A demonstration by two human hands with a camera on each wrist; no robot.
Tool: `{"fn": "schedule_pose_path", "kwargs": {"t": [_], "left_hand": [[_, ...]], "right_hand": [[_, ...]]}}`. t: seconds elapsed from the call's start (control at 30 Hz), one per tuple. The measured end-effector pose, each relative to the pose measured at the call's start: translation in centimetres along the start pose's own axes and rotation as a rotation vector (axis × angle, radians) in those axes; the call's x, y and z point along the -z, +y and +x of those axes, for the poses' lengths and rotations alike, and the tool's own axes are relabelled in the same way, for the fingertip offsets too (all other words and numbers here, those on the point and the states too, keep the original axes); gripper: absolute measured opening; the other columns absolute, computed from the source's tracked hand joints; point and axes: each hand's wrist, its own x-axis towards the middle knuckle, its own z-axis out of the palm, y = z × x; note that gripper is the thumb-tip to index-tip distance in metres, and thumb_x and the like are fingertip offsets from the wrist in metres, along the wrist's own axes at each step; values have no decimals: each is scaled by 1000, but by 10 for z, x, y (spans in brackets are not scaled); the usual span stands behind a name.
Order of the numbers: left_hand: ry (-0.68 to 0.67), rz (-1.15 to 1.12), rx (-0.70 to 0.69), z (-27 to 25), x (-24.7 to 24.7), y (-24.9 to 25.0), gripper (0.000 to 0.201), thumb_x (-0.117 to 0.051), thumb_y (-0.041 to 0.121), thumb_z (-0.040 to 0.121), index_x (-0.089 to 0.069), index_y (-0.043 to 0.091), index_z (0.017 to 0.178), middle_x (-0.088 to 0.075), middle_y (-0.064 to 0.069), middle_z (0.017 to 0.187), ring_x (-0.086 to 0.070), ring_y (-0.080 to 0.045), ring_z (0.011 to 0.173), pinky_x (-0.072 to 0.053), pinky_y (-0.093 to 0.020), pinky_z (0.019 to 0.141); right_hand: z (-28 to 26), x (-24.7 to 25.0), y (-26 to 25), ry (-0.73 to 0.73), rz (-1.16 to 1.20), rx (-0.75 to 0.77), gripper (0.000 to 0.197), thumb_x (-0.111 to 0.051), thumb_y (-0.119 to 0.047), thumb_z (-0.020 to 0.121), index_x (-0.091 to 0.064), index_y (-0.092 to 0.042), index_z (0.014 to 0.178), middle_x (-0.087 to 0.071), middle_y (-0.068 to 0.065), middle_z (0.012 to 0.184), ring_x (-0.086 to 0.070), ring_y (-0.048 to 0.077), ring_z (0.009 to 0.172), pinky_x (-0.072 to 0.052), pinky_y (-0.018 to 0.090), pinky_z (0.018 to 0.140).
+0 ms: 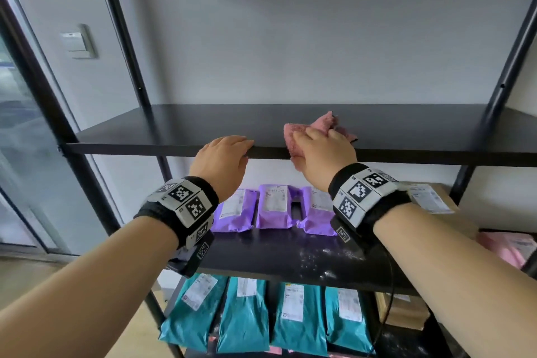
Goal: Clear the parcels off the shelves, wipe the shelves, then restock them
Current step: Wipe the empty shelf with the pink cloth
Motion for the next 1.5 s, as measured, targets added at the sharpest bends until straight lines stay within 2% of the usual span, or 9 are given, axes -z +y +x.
{"fn": "schedule_pose_path", "kwargs": {"t": [0.23,0.47,0.63,0.8,1.1,1.27,1.33,1.4,1.5], "left_hand": [[85,-20,36,-3,5,-59,37,-40,14,95,-58,21,127,-56,3,132,-50,-24,122,-39,-36,102],[110,30,98,-14,12,-103,39,-40,12,94,-59,24,126,-57,6,130,-51,-20,121,-36,-32,101],[122,13,144,-21,19,-147,38,-40,11,94,-60,24,124,-58,6,129,-51,-20,120,-39,-35,102],[153,-3,180,-31,29,-216,36,-42,12,93,-63,21,121,-61,3,125,-54,-24,116,-42,-37,99],[119,-45,137,-54,52,-317,33,-41,17,97,-62,25,121,-59,8,125,-53,-19,114,-47,-33,87],[138,-111,81,-60,54,-344,33,-42,15,95,-63,23,120,-60,8,123,-53,-19,115,-48,-36,88],[143,-106,60,-61,53,-348,33,-43,15,95,-63,23,120,-60,8,124,-52,-20,116,-49,-36,86],[156,-90,37,-60,51,-349,33,-43,15,95,-63,22,120,-60,8,124,-52,-21,115,-47,-34,84],[186,-105,30,-59,46,-349,32,-45,13,94,-65,20,118,-61,7,123,-51,-23,116,-46,-34,86]], "right_hand": [[36,-9,-68,18,12,91,49,-46,-39,94,-37,-20,138,-40,5,143,-44,37,115,-35,40,100],[67,-18,-124,66,24,202,46,-49,-38,92,-40,-19,132,-46,5,136,-47,37,110,-36,39,94],[87,-21,-177,100,47,251,39,-49,-37,92,-43,-18,126,-50,5,129,-48,36,106,-37,38,87],[110,-23,-235,101,49,256,38,-45,-37,95,-44,-19,128,-50,5,131,-48,37,109,-38,38,89],[142,-22,-340,62,57,181,43,-46,-41,93,-43,-21,131,-48,5,135,-47,36,113,-36,39,93],[156,-13,-368,-91,103,169,49,-36,-47,96,-39,-24,138,-37,2,147,-39,36,122,-30,44,103],[157,-10,-366,-132,216,160,47,-30,-48,97,-40,-27,138,-30,2,151,-32,36,129,-26,45,108],[153,-12,-358,-75,311,111,45,-26,-44,100,-45,-24,135,-33,3,150,-29,34,133,-25,46,112],[147,-22,-354,34,272,99,39,-30,-32,100,-54,-8,117,-49,10,132,-42,29,121,-37,43,102]]}}
